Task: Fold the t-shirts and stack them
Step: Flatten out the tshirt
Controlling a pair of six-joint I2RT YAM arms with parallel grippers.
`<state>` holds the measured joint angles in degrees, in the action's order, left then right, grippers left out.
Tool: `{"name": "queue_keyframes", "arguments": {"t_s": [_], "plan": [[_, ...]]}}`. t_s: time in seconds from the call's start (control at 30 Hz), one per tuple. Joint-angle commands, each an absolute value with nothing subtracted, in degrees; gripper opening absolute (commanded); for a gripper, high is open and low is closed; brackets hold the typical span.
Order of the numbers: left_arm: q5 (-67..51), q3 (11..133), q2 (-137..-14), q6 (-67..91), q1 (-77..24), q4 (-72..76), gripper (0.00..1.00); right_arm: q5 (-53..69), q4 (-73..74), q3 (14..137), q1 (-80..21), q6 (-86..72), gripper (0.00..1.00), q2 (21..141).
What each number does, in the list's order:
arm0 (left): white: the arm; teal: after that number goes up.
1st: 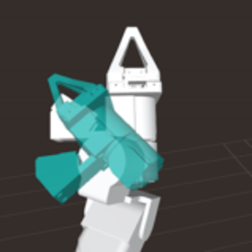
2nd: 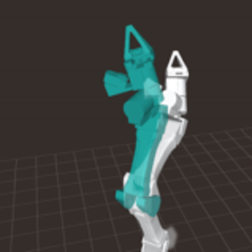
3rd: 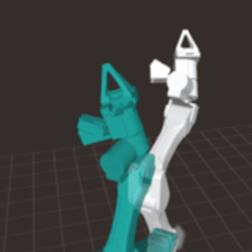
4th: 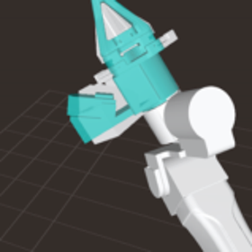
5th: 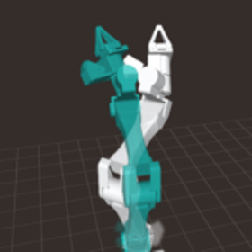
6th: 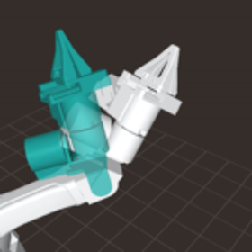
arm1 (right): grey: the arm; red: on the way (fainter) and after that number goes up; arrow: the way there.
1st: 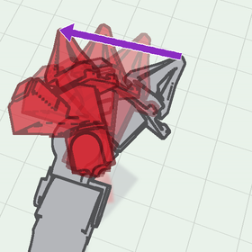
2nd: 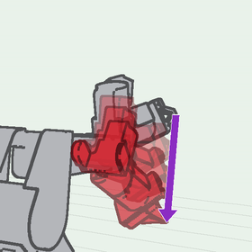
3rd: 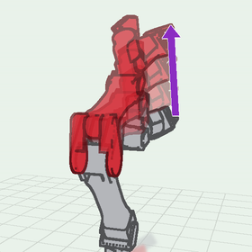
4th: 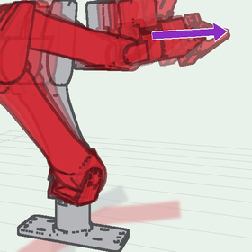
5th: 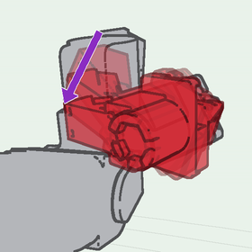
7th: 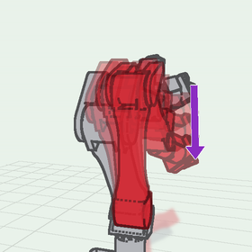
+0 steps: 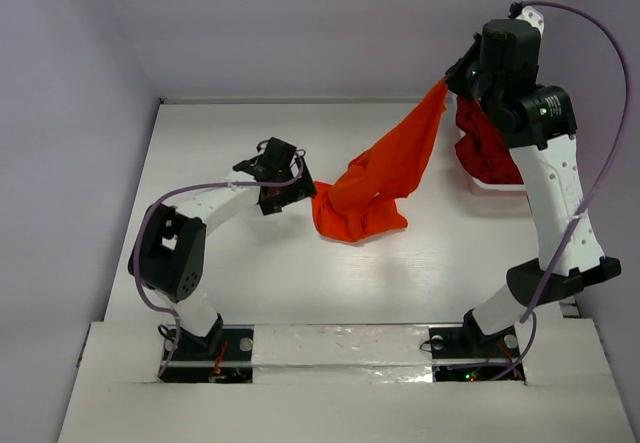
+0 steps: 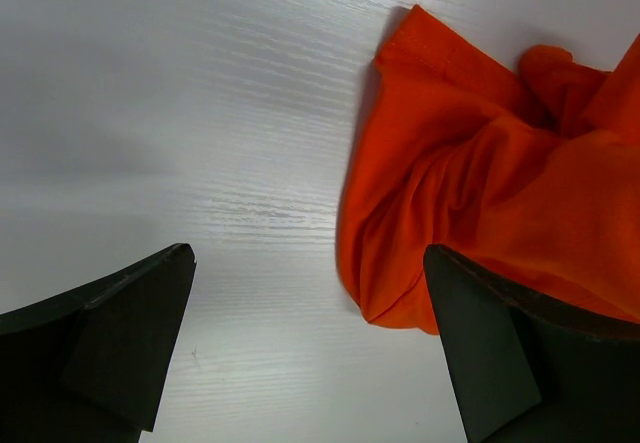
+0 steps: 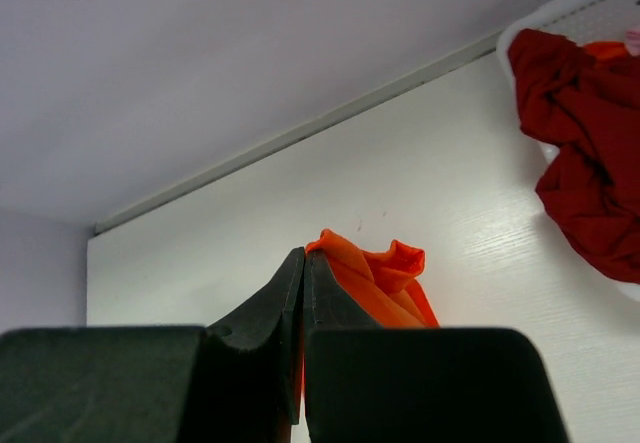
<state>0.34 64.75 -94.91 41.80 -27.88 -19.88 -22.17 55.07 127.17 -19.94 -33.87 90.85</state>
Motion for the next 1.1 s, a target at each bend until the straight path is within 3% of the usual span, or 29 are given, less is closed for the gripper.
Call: {"name": "queue_keyframes", "arguments": {"t_s": [0.0, 0.37, 0.67, 0.93, 1.07], "plan": [[1.8, 67.9, -94.0, 41.1, -27.8, -19.4, 0.99, -29.5, 52.5, 123.9, -20.0, -38.7, 0.00, 86.9], [1.9, 70.6, -97.6, 41.5, -27.8, -19.0, 0.99, -33.1, 50.8, 114.7, -20.0, -44.1, 0.00, 78.7], [-0.5, 70.7, -101.6, 42.1, -27.8, -16.6, 0.99, -32.8, 51.2, 114.5, -20.0, -42.8, 0.00, 78.8], [-1.5, 68.6, -100.0, 42.0, -28.3, -15.9, 0.98, -22.3, 51.2, 119.2, -20.0, -34.9, 0.00, 86.6], [-0.5, 67.9, -92.8, 41.9, -28.3, -15.8, 0.97, -15.0, 51.3, 122.7, -20.0, -30.9, 0.00, 91.0]]}}
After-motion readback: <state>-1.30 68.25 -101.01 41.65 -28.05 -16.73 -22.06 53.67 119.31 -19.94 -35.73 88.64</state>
